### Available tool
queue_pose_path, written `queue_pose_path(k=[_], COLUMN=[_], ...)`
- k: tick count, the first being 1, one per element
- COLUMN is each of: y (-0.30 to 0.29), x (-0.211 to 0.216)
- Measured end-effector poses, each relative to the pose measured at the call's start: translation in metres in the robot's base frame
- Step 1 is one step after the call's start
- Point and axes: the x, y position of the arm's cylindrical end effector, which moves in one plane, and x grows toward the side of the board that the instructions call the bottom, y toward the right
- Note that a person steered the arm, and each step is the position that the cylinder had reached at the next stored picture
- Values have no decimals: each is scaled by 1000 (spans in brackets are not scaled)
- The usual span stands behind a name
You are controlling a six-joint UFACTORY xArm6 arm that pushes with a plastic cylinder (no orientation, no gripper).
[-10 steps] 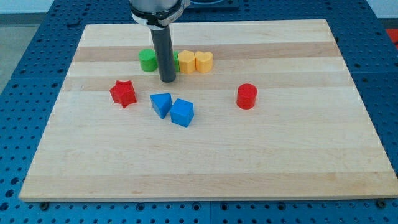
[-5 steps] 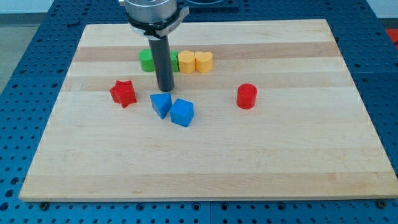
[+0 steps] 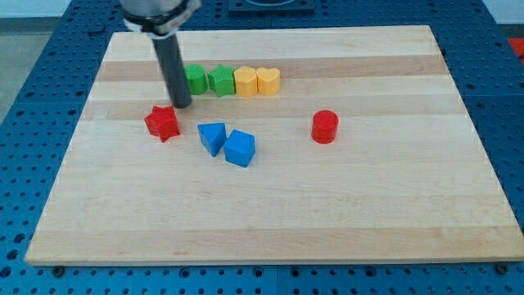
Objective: Push the red star closer to the blue triangle
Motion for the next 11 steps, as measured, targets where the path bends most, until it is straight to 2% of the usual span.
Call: queue_pose_path(k=[2,3,5,9,10,11], y=[-58,-62,-54,6,13,-8], x=[22,41,44,59,65,81])
